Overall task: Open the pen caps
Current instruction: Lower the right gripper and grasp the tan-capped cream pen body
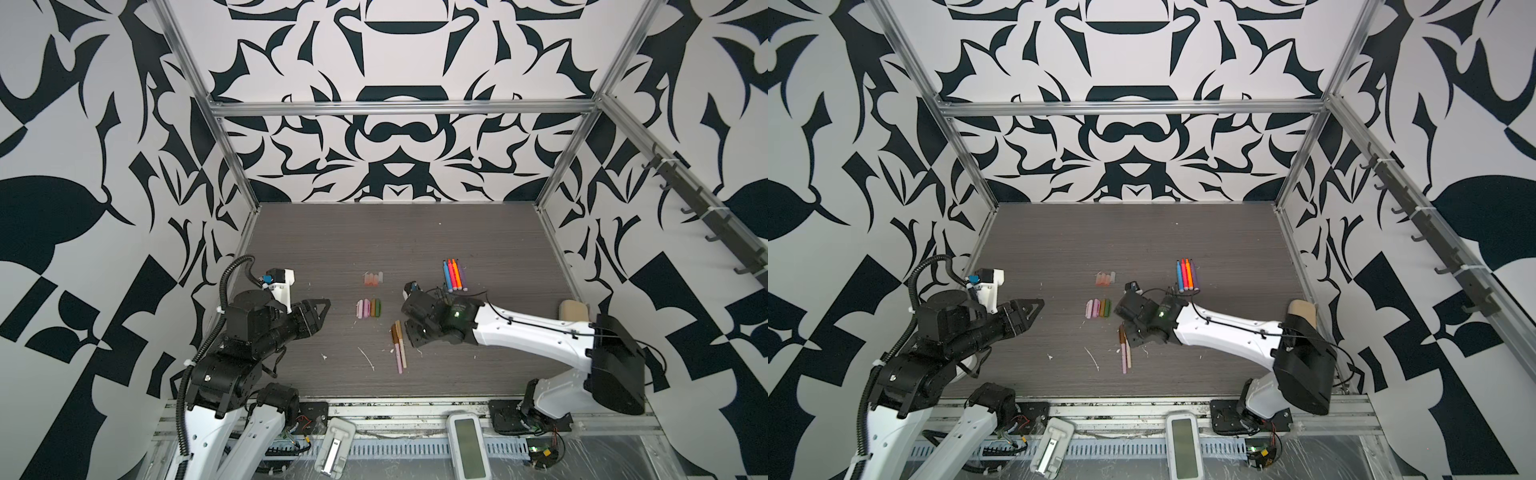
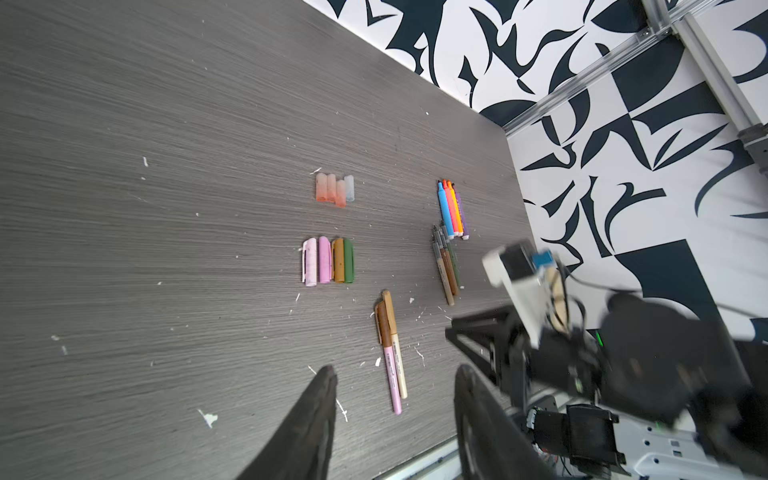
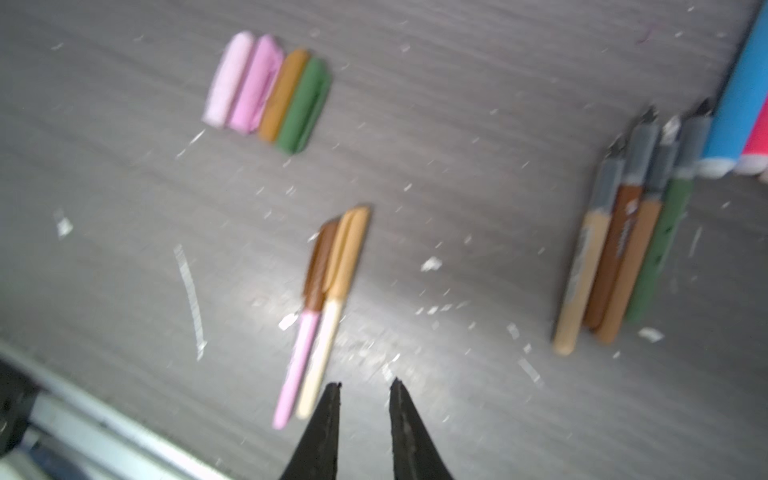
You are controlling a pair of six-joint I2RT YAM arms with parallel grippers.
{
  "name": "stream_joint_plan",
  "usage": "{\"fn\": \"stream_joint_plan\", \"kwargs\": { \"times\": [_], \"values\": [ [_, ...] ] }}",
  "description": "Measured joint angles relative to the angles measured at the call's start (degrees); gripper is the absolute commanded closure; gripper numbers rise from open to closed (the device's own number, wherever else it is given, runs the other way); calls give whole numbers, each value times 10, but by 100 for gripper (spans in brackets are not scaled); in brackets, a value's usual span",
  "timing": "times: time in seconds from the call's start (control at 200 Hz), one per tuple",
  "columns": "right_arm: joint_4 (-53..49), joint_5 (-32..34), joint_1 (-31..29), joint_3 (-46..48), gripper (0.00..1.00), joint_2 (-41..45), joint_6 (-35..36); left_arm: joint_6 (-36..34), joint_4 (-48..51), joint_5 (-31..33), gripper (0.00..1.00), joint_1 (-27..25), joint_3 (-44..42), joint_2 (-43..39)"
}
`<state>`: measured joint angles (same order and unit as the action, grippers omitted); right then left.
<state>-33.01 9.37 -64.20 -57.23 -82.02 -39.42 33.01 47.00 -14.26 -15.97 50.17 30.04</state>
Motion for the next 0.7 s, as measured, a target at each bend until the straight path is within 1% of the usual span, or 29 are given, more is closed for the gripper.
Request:
{"fn": "stream_joint_plan", "kwargs": {
  "times": [0.14,0.29,0.495,0.7],
  "values": [
    [2,25,-71,24,76,49,-60,0,0,-5,51,0,0,13],
    [4,43,-115,32,76,62,-108,2,-19,-12,52,0,-9,48],
    [23,44,-127,56,76,45,-136,20,-110,-9,51,0,-61,106],
    [52,35,-146,63,76,-29,-161,34,-183,1,49,0,-64,157]
  ]
}}
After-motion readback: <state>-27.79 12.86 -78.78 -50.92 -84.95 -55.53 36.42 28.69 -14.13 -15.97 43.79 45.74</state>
